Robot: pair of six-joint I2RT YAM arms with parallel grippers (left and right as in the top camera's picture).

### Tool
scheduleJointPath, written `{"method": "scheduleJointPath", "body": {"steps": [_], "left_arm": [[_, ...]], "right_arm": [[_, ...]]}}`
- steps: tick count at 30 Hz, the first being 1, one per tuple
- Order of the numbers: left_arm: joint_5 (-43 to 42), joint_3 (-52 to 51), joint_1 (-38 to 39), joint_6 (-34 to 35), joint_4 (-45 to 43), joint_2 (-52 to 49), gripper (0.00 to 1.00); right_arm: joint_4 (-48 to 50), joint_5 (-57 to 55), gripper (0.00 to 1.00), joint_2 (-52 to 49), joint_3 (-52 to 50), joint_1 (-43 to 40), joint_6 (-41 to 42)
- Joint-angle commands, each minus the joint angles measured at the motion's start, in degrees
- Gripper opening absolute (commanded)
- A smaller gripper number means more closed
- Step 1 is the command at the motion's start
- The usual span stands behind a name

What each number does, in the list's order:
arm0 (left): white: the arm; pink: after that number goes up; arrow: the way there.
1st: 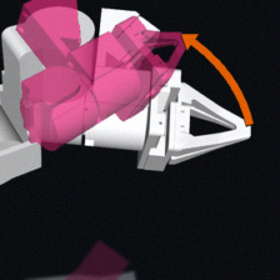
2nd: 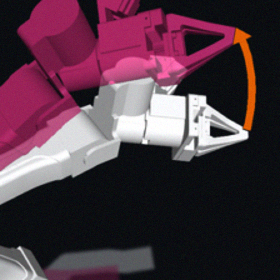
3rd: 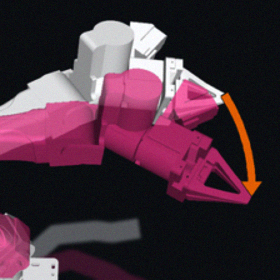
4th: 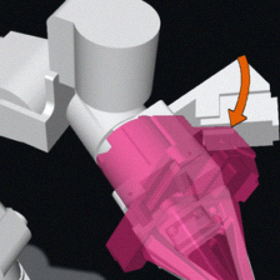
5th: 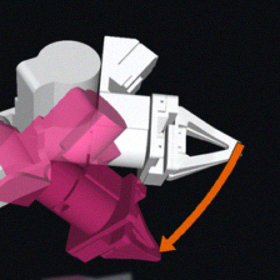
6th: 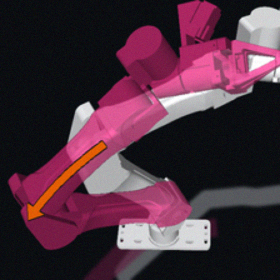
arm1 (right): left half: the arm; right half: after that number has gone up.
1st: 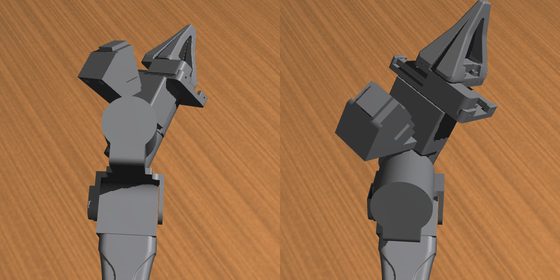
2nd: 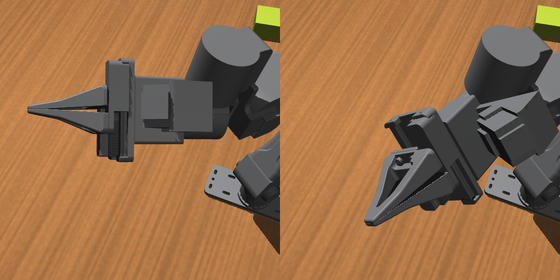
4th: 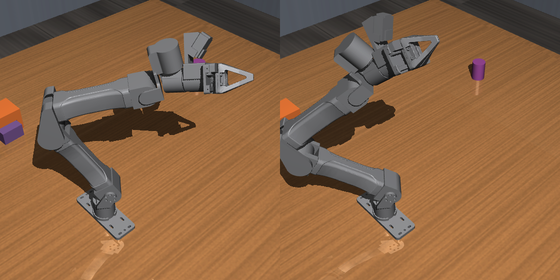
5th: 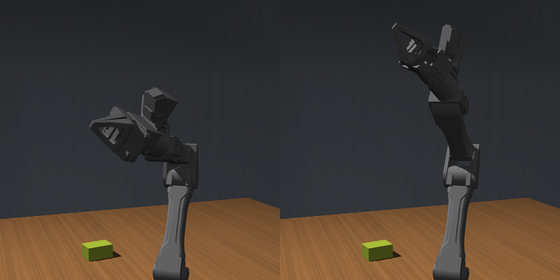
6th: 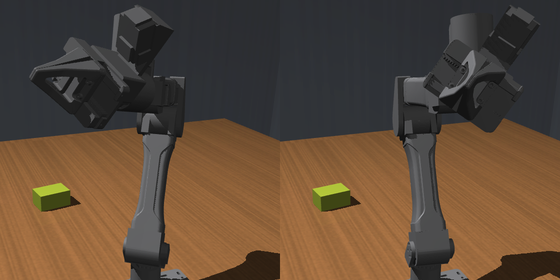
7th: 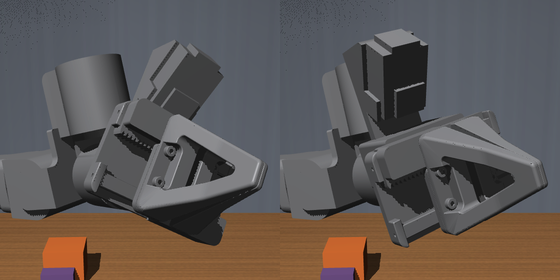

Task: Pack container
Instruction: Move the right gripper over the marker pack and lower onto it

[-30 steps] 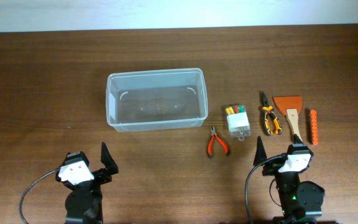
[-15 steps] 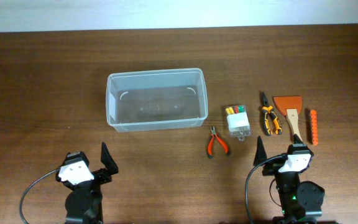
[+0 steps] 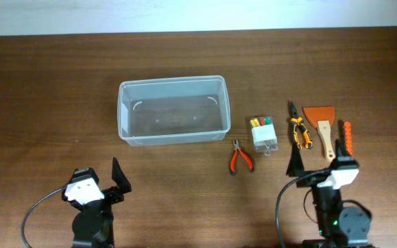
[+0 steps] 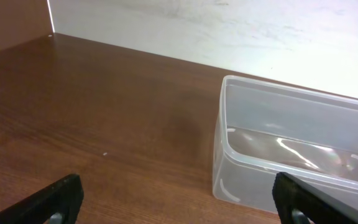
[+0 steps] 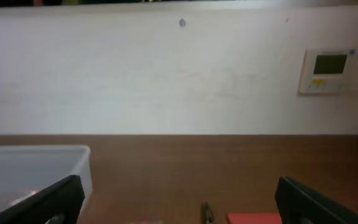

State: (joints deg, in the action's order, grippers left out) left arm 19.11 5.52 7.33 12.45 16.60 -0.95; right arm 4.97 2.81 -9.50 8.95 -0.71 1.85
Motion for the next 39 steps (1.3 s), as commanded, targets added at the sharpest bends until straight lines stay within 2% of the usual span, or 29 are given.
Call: {"method": "scheduleJointPath", "body": {"steps": [1, 6, 10, 11, 13, 15, 17, 20, 25, 31, 34, 39], "left_arm": [[0.22, -0.20, 0.17, -0.50, 0.11, 0.26, 0.99], [0.20, -0.20, 0.17, -0.50, 0.11, 0.26, 0.99], [0.20, -0.20, 0.17, -0.50, 0.11, 0.26, 0.99], [0.20, -0.20, 0.17, -0.50, 0.11, 0.26, 0.99], [0.20, -0.20, 0.17, -0.50, 0.11, 0.26, 0.99], [0.20, -0.20, 0.17, -0.50, 0.11, 0.26, 0.99], [0.20, -0.20, 0.17, -0.50, 0.11, 0.26, 0.99], [0.20, -0.20, 0.17, -0.50, 0.11, 0.26, 0.99], [0.20, -0.20, 0.17, -0.50, 0.11, 0.26, 0.99], [0.20, -0.20, 0.17, -0.50, 0.11, 0.26, 0.99], [0.20, -0.20, 0.17, -0.50, 0.11, 0.26, 0.99], [0.20, -0.20, 0.17, -0.50, 0.11, 0.26, 0.99]], "right_arm": [[-1.55, 0.81, 0.99, -11.85, 12.72, -0.04, 1.42], [-16.85, 1.68, 0.99, -34.27, 39.04, -0.04, -4.52], [-42.49, 1.66, 0.99, -55.80, 70.05, -0.04, -8.46], [-46.82, 1.66, 0.99, -59.25, 75.14, -0.04, -8.74], [-61.90, 1.66, 0.99, -70.84, 92.83, -0.04, -8.72], [-71.65, 1.57, 0.99, -78.84, 105.13, -0.04, -8.72], [-76.48, 1.07, 0.99, -84.41, 113.04, -0.04, -8.68], [-77.90, 2.60, 0.99, -89.99, 118.62, -0.04, -8.26], [-82.03, 2.36, 0.99, -93.22, 118.88, -0.04, -8.72], [-85.18, 1.33, 0.99, -92.00, 118.90, 0.02, -8.94], [-94.03, 0.59, 0.99, -90.44, 118.09, 0.00, -8.87], [-92.35, 0.11, 0.99, -84.65, 113.24, 2.03, -8.31]]}}
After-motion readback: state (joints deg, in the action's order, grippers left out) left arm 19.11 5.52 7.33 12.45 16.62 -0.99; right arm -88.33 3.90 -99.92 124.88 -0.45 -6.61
